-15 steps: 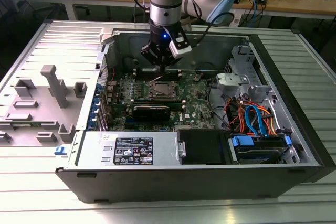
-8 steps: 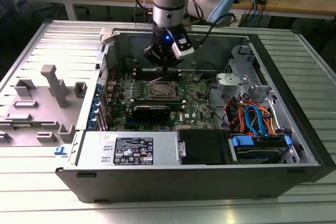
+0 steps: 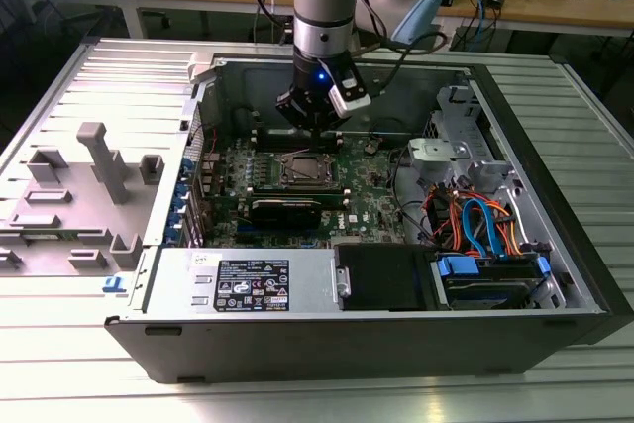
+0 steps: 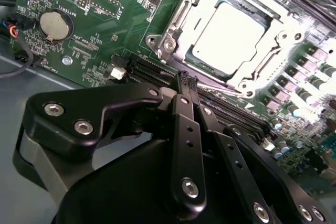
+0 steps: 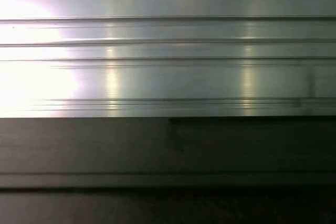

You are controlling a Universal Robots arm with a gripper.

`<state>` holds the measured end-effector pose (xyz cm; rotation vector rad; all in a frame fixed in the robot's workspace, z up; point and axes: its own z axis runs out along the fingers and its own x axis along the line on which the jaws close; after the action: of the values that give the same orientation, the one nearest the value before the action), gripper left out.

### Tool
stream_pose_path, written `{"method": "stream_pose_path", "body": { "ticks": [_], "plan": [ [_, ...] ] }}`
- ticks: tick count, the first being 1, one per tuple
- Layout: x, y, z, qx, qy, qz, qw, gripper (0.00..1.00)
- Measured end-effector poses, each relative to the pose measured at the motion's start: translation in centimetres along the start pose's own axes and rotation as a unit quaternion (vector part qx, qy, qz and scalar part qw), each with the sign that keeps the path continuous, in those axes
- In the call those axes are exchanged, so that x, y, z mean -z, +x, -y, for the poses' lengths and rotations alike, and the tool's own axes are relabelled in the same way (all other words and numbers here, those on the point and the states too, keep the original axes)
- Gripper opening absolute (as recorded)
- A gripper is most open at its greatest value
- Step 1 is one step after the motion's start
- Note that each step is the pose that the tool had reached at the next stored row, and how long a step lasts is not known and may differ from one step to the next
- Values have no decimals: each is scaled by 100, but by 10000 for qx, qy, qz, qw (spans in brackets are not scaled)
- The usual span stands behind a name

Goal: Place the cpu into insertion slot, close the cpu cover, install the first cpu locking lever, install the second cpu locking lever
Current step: 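Install the first cpu locking lever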

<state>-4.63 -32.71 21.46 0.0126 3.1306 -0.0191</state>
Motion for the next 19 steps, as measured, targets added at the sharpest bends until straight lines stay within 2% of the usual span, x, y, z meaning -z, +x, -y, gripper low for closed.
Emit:
{"method": "stream_pose_path", "body": {
  "ticks": [6, 9, 19],
  "plan": [
    [-50, -31, -2, 1, 16, 9, 10000, 11],
    [-86, -34, -2, 1, 21, 29, 10000, 11],
    [-89, -34, -4, 1, 21, 34, 10000, 11]
  ]
}}
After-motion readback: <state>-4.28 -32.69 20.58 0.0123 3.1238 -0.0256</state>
